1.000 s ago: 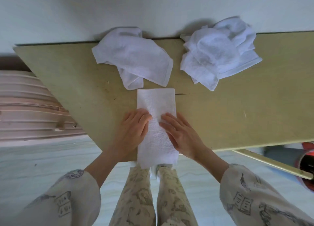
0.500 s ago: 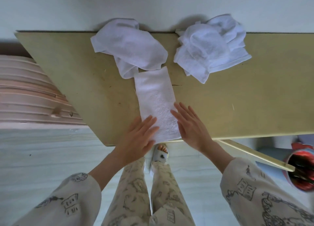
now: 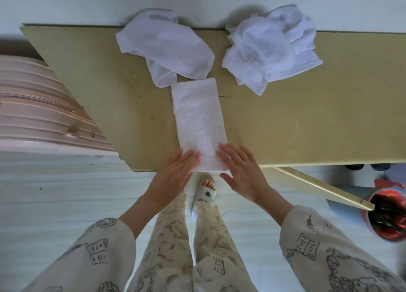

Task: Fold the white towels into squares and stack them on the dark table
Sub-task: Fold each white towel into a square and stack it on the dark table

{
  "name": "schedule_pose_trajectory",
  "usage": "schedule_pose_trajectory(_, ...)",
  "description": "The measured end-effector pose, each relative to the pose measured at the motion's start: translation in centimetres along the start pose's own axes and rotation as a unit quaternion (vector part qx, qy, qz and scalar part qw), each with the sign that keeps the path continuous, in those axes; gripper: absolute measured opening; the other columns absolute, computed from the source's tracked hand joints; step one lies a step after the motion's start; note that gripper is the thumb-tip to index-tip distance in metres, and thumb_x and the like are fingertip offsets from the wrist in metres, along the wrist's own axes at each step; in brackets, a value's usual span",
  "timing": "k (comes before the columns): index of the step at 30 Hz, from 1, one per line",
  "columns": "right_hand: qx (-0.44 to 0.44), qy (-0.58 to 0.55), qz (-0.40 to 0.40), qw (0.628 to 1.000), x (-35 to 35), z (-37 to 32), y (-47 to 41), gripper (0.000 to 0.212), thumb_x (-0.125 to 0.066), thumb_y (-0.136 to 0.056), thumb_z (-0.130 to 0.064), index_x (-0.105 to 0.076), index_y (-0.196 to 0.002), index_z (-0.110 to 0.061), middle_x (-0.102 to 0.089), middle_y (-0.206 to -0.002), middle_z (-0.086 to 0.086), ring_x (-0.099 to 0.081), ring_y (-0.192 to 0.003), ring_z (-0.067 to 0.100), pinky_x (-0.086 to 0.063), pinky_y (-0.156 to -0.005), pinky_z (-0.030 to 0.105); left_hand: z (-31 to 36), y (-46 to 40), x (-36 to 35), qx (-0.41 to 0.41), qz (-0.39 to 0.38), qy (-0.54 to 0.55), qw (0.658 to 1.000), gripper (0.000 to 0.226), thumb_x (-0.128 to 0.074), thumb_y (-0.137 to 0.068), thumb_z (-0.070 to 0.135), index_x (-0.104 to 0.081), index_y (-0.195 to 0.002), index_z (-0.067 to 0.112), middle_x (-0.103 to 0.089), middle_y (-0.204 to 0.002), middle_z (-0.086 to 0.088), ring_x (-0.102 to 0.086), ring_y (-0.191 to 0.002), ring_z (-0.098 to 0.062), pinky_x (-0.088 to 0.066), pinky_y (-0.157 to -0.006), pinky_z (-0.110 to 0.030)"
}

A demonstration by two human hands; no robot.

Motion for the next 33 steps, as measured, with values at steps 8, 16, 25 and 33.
schedule_pose_trajectory(8, -0.013, -0.006, 0.100, 0.995, 1.5, -0.8, -0.3, 0.029, -0.051, -0.084, -0.021, -0.049, -0.112, -0.013, -0.062, -0.124, 0.007, -0.056, -0.116, 0.024, -0.035, -0.101, 0.041, -0.5, 0.4, 2.1, 0.082, 0.012, 0.115, 0.990, 0.038, -0.028, -0.099, 0.035, -0.054, -0.107, 0.009, -0.061, -0.124, -0.005, -0.051, -0.121, -0.014, -0.030, -0.109, -0.026)
schedule_pose_trajectory(16, -0.059, -0.108, 0.093, 0.988, 3.2, -0.1, -1.6, 0.029, -0.043, -0.084, -0.014, -0.067, -0.099, -0.007, -0.071, -0.099, 0.005, -0.065, -0.098, 0.019, -0.045, -0.087, 0.031, -1.4, -1.1, 4.2, 0.140, 0.023, 0.172, 0.975, 0.069, -0.016, -0.096, 0.053, -0.060, -0.118, 0.005, -0.068, -0.111, -0.004, -0.057, -0.102, -0.010, -0.041, -0.092, -0.021)
schedule_pose_trajectory(25, -0.278, -0.406, 0.027, 0.870, 5.2, 3.4, -5.4, 0.017, -0.066, -0.085, -0.023, -0.063, -0.074, -0.010, -0.058, -0.064, -0.007, -0.051, -0.059, -0.002, -0.037, -0.059, 0.007, -5.2, -4.3, 5.9, 0.284, 0.042, 0.290, 0.913, 0.021, -0.043, -0.097, 0.013, -0.059, -0.110, 0.012, -0.066, -0.089, -0.018, -0.059, -0.077, -0.032, -0.043, -0.062, -0.018)
schedule_pose_trajectory(33, -0.303, -0.381, 0.013, 0.874, 5.2, 5.6, -13.4, 0.026, -0.059, -0.089, -0.035, -0.055, -0.069, -0.019, -0.054, -0.062, -0.010, -0.051, -0.057, 0.009, -0.040, -0.058, 0.023, -10.7, -9.1, 6.4, 0.405, 0.089, 0.339, 0.845, 0.014, -0.049, -0.095, 0.026, -0.047, -0.100, 0.013, -0.059, -0.083, 0.004, -0.064, -0.073, -0.026, -0.057, -0.063, -0.039)
Point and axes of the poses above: each hand's wrist, its own y-axis away from the middle knuckle, its own x-axis out of the back of the hand, z = x × y, the point moved 6 cm from there along -y, towards the middle knuckle
